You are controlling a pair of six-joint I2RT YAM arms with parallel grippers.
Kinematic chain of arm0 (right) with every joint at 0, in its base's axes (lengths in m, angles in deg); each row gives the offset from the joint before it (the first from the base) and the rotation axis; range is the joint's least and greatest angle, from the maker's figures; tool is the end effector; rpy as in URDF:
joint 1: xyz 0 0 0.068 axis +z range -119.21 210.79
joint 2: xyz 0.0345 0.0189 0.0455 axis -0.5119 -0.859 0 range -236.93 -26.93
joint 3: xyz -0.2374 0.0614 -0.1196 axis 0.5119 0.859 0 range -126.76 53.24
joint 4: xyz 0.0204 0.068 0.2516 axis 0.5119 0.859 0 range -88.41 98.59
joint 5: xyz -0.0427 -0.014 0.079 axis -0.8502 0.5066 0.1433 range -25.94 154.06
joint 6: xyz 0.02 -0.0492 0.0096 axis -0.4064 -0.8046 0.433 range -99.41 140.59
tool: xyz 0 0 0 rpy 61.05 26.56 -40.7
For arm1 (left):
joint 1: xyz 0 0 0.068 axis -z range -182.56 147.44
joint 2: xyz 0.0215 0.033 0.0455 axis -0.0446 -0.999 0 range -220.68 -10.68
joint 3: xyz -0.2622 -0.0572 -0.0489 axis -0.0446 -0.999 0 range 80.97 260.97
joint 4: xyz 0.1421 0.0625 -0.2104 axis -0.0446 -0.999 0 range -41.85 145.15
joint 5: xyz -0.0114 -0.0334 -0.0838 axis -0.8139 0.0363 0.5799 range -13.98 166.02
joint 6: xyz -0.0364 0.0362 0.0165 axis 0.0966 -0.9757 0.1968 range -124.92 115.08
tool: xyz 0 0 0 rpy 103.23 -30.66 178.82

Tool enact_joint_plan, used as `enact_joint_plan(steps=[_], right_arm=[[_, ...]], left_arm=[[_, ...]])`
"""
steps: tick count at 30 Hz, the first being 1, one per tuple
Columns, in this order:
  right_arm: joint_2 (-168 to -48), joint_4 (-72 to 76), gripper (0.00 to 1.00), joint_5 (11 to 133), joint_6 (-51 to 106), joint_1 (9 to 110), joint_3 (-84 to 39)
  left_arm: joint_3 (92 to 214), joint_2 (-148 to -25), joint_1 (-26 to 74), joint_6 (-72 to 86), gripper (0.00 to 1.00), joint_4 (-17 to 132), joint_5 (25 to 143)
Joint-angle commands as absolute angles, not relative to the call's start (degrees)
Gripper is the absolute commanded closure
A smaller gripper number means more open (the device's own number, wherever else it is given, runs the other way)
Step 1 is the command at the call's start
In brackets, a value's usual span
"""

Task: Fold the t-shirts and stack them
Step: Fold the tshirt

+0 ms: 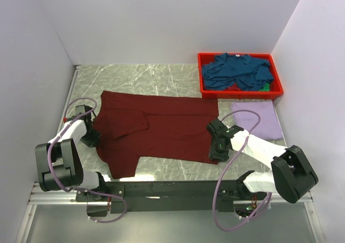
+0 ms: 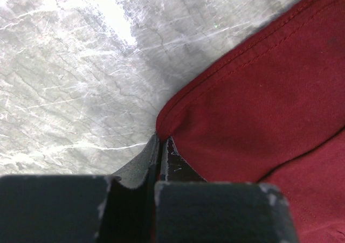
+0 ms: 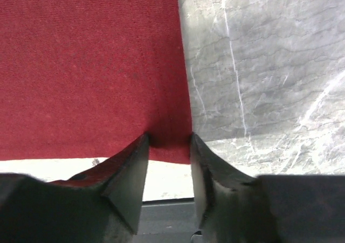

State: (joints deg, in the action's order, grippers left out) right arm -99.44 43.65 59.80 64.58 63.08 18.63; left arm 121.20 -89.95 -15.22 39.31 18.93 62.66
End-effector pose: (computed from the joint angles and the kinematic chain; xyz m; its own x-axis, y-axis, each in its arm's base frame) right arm 0.1618 0.0992 0.1544 -0.9613 0.2119 -0.1763 0.2028 0.9768 0.0684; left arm 0.2193 0.0577 0.1601 -0.4873 -0.8051 -0.3383 -0.8521 0.5231 -0.0174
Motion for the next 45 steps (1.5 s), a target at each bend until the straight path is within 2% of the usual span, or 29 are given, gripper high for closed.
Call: enact_joint_plan(steps=[1, 2, 6, 12, 20, 26, 35, 45], right_arm=[[-99.4, 43.4, 0.58, 59.1, 65.7, 63.8, 20.6], [-99.5, 43.4, 0.6, 59.0, 65.6, 63.9, 20.6], [-99.3, 44.3, 0.81, 59.0, 64.8, 63.8, 20.5], [-97.2, 49.4, 1.0, 57.6, 63.3, 63.8, 17.3], [-96.0, 56.2, 1.0, 56.8, 59.9, 63.0, 11.5], [-96.8, 57.9, 1.0, 60.3, 54.1, 56.4, 4.9], [-105.0, 57.1, 1.0, 61.0, 46.9, 49.9, -4.8], [-114.6, 55.8, 1.0, 58.3, 44.0, 48.5, -12.9]], left_arm=[[120.2, -89.2, -15.5, 39.1, 0.99, 19.4, 60.2], [120.2, -89.0, -15.4, 39.2, 0.99, 19.0, 60.0], [120.8, -88.1, -15.5, 40.2, 0.99, 17.4, 59.4], [124.1, -84.8, -15.4, 41.9, 0.99, 13.0, 58.7], [130.4, -82.3, -15.4, 41.8, 0.99, 7.0, 59.4], [134.9, -82.6, -15.4, 39.3, 1.0, 5.0, 59.3], [143.6, -91.6, -14.3, 35.9, 0.99, 7.2, 62.0], [151.9, -103.7, -10.5, 34.8, 0.99, 9.4, 62.0]])
